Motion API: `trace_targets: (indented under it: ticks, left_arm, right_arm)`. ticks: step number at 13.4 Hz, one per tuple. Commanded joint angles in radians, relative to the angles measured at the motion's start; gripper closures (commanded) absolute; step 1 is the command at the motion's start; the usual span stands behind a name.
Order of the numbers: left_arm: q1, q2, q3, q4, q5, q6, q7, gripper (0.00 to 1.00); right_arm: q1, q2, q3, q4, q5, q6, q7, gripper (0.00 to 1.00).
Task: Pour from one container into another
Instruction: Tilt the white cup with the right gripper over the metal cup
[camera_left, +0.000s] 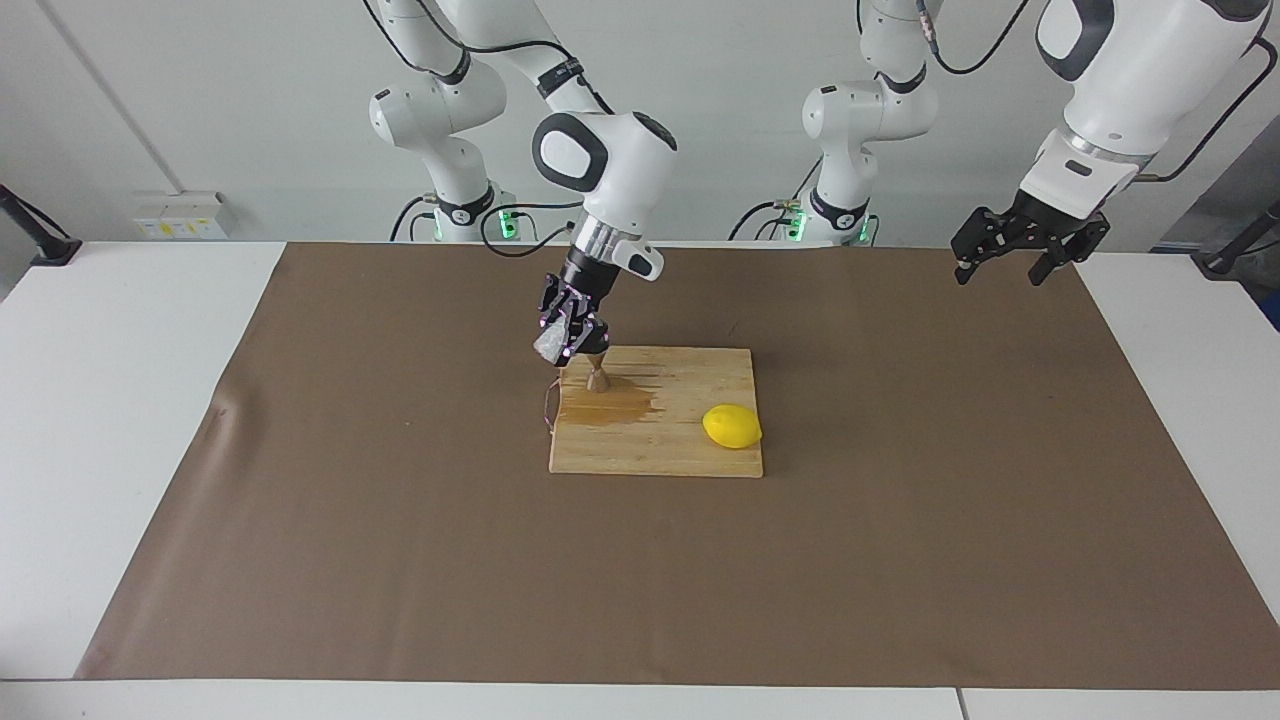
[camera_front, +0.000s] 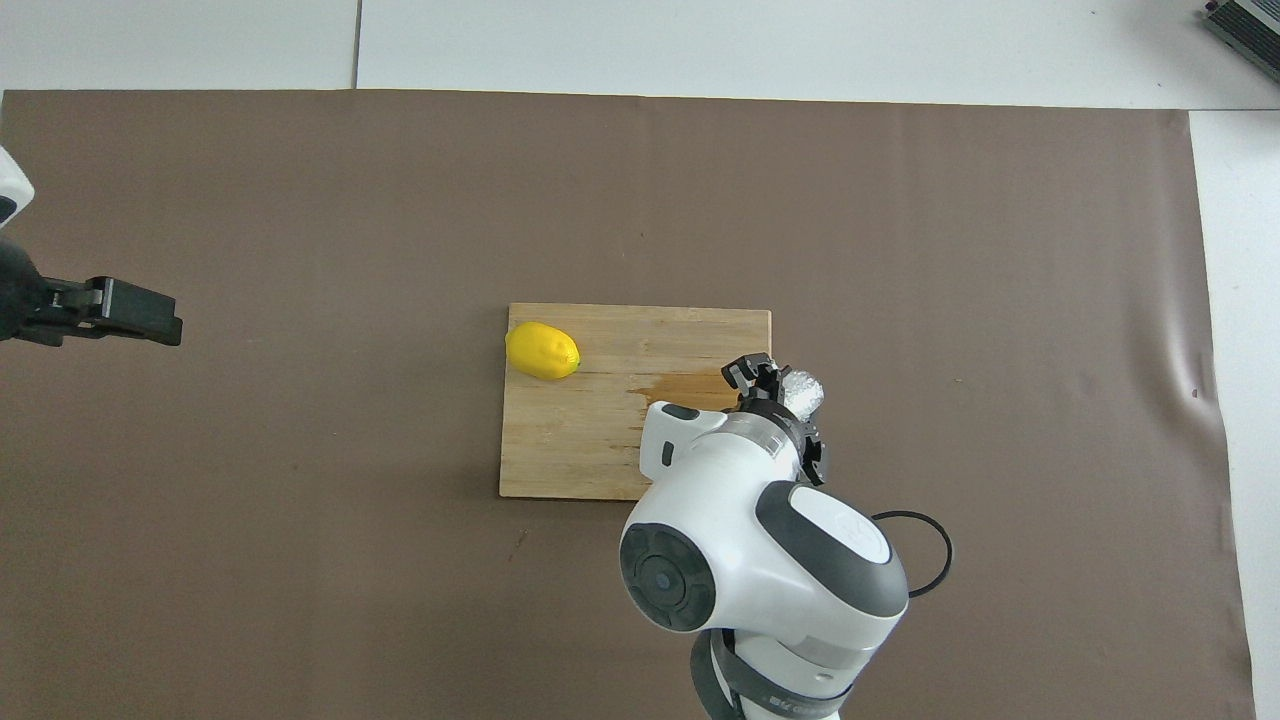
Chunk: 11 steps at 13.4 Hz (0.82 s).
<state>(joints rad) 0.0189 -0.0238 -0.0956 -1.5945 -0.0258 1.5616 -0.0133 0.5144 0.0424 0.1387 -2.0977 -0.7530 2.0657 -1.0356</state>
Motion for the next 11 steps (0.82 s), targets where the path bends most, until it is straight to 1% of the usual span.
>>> trace_targets:
  ticks: [1,5,11]
  left_arm:
    - [0.004,-0.008,-0.001,-0.012,-0.006,0.005,-0.011,0.00]
    - [0.004,-0.007,-0.001,-0.012,-0.006,0.005,-0.011,0.00]
    - [0.004,-0.007,-0.001,-0.012,-0.006,0.005,-0.011,0.00]
  right_arm:
    - [0.018,-0.012,0.007,0.025,-0.031,-0.061,0.049,0.73]
    - [0.032,-0.013,0.007,0.039,-0.042,-0.094,0.069,0.73]
    - [0.030,-0.012,0.007,0.028,-0.052,-0.085,0.071,0.73]
